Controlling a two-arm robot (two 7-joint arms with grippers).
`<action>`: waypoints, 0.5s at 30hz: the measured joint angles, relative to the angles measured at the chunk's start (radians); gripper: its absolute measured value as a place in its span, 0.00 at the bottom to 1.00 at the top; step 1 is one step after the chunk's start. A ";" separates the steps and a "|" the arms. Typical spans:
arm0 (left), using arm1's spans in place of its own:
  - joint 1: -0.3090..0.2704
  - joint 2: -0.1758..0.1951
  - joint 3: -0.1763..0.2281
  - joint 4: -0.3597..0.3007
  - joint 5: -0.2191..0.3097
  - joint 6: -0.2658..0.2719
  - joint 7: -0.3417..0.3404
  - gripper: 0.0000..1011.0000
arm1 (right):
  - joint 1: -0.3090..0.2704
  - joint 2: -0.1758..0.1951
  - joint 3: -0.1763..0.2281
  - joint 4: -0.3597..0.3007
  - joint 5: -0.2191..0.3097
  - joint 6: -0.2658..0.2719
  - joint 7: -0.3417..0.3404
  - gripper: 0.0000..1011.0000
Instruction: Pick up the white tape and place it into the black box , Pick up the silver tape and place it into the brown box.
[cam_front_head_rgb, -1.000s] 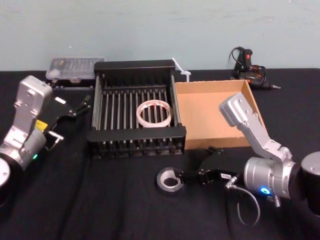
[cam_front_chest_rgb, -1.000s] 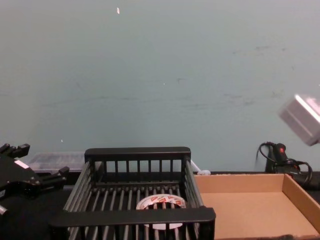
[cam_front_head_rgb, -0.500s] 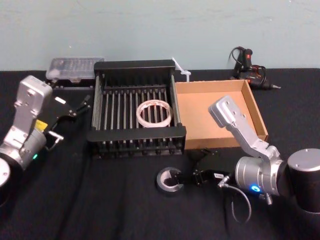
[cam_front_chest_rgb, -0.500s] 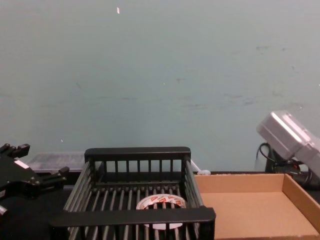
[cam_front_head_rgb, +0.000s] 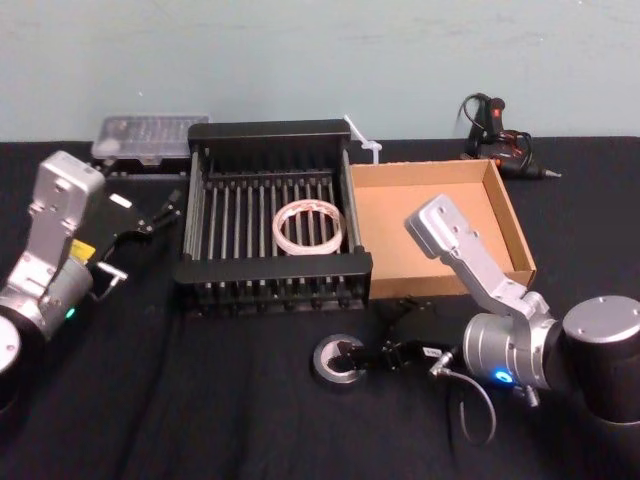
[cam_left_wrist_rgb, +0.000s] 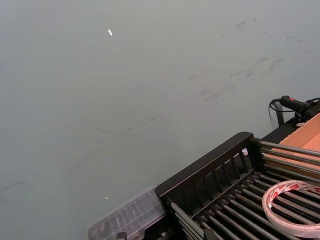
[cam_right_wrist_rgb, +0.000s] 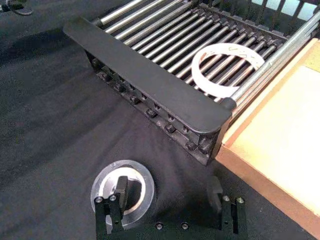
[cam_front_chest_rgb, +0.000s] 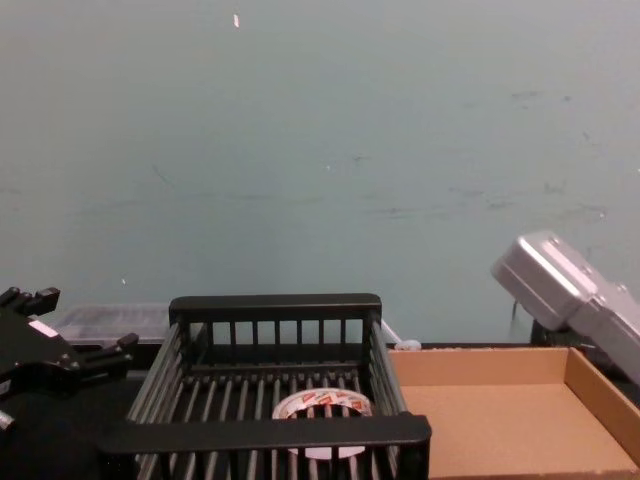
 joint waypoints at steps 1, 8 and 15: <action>0.000 0.000 0.000 0.000 0.000 0.000 0.000 0.99 | 0.002 -0.003 -0.001 0.002 -0.006 0.002 0.002 0.99; 0.000 0.000 0.000 0.000 0.000 0.000 0.000 0.99 | 0.013 -0.018 -0.004 0.018 -0.029 0.011 0.013 0.99; 0.000 0.000 0.000 0.000 0.000 0.000 0.000 0.99 | 0.017 -0.030 -0.004 0.030 -0.049 0.019 0.024 0.99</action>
